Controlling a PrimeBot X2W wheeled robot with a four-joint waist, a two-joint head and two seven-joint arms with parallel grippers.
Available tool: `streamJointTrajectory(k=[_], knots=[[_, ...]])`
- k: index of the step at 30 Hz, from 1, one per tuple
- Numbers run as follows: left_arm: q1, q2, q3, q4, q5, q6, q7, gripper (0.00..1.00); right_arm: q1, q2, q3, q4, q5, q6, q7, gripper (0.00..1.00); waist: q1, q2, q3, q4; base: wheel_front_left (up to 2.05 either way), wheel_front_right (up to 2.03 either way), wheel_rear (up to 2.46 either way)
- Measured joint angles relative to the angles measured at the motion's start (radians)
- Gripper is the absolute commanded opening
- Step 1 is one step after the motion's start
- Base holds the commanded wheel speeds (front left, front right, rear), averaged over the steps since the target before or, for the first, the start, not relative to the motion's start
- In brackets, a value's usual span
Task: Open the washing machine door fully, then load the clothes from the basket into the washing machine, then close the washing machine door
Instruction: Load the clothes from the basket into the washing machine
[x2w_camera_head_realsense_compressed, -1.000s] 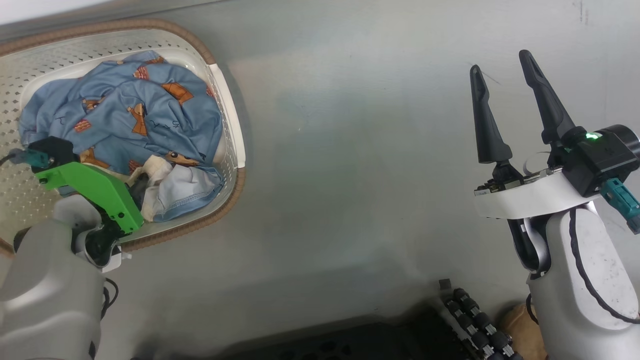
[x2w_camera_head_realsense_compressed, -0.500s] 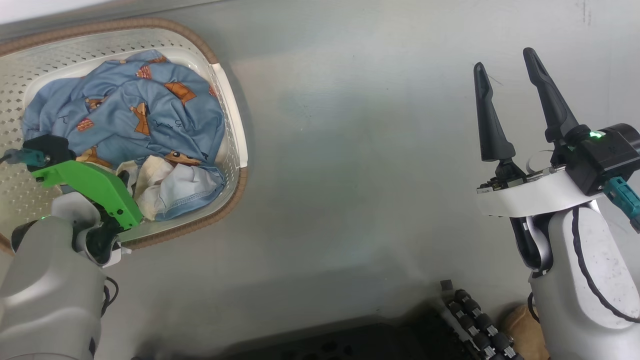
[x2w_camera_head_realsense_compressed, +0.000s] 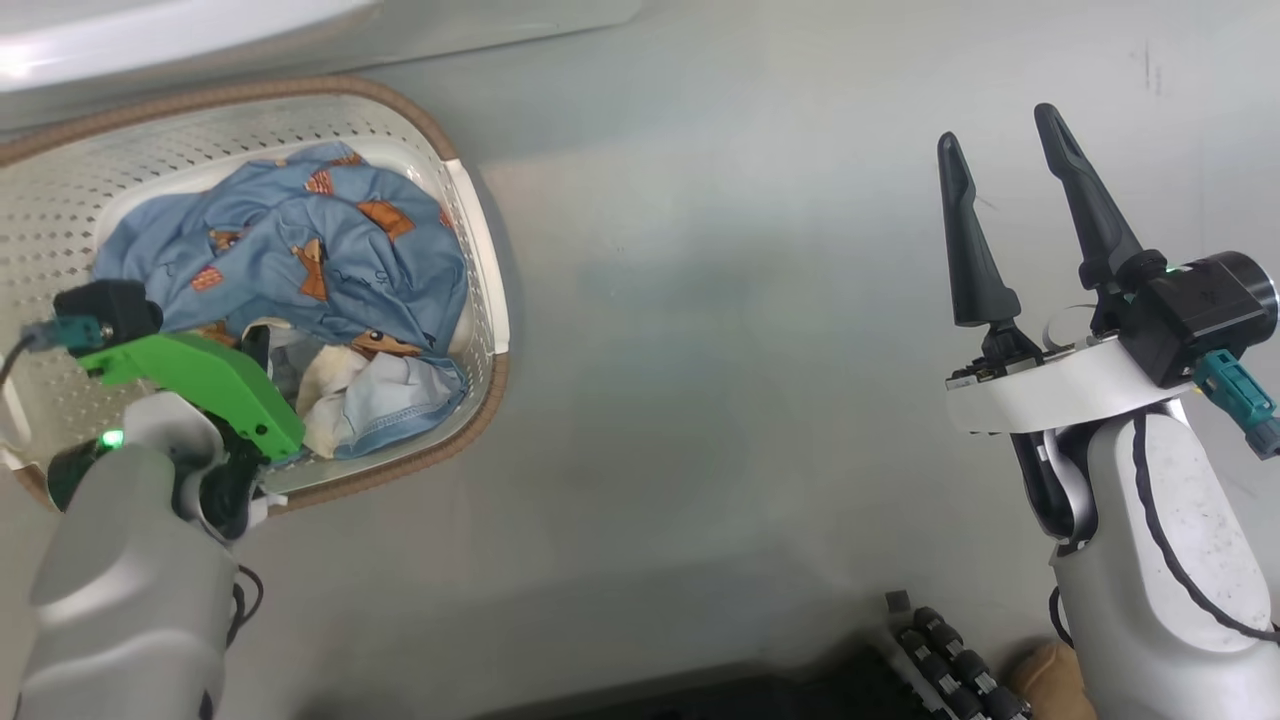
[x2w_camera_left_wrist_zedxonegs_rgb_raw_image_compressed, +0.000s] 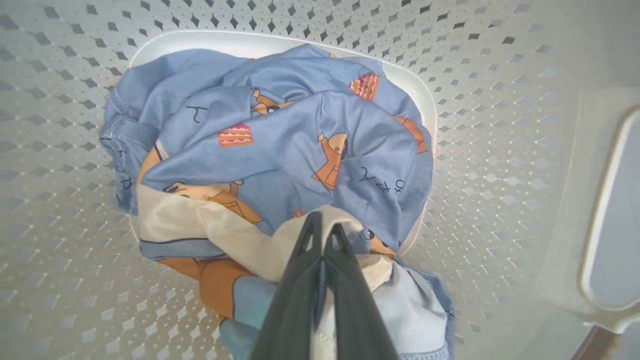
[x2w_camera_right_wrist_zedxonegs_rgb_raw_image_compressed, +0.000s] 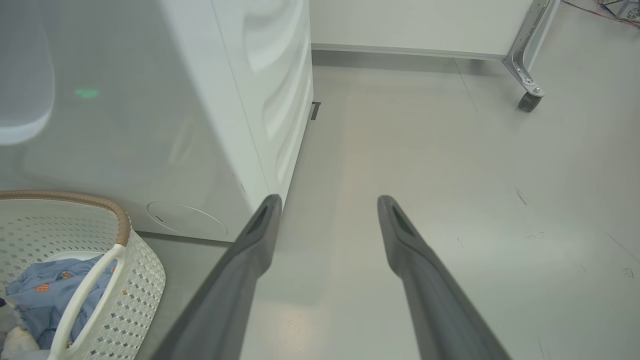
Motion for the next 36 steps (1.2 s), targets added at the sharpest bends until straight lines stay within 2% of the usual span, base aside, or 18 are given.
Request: streamJointTrajectory(k=[9, 27, 36], knots=[[0.089, -0.008, -0.033, -0.026, -0.017, 0.000, -0.114, 0.00, 0.000, 0.002, -0.007, 0.033, 0.012, 0.000, 0.000, 1.00, 0.0000, 0.0000, -0.085, 0.011, 0.00, 0.00, 0.00], [0.220, -0.022, -0.063, -0.153, -0.053, 0.000, -0.378, 0.00, 0.052, 0.004, -0.019, 0.075, 0.035, 0.000, 0.000, 1.00, 0.0000, 0.0000, -0.326, 0.051, 0.00, 0.00, 0.00], [0.303, -0.030, -0.075, -0.249, -0.052, 0.000, -0.396, 0.00, 0.109, 0.006, -0.023, 0.093, 0.044, 0.000, 0.000, 1.00, 0.0000, 0.0000, -0.454, 0.065, 0.00, 0.00, 0.00]])
